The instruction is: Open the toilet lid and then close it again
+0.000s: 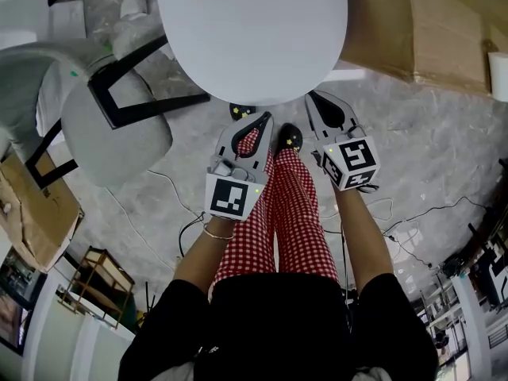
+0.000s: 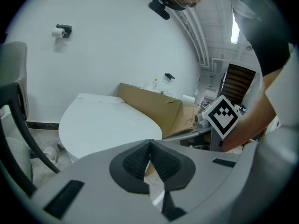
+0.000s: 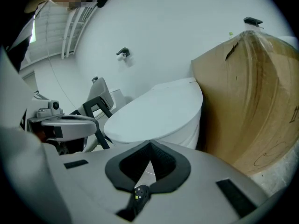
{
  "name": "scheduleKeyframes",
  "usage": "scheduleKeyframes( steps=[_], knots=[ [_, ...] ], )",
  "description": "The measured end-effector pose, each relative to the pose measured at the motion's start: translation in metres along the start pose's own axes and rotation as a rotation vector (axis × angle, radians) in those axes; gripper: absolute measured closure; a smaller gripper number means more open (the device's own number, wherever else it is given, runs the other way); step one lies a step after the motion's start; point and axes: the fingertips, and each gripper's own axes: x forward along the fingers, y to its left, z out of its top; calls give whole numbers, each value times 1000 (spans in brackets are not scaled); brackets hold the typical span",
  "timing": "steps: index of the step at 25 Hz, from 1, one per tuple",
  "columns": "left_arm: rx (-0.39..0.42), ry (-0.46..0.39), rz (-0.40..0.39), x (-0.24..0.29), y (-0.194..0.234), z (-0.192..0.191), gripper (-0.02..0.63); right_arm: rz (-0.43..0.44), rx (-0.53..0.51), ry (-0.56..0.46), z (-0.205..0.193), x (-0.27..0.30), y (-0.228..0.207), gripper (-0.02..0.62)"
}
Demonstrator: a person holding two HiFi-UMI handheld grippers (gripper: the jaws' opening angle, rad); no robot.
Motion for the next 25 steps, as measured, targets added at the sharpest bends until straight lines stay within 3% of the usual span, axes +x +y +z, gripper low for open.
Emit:
scheduleKeyframes(
  steps=[10, 14, 25],
  knots=[
    [-12, 32, 25, -5, -1, -13, 603, 3, 4, -41, 20, -10, 6, 577],
    [45, 79, 9, -1, -4, -16, 601, 11, 11, -62, 28, -16, 8, 577],
    [44, 88, 3, 21, -3, -16, 601, 45, 4, -127, 59, -31, 15, 577]
  ],
)
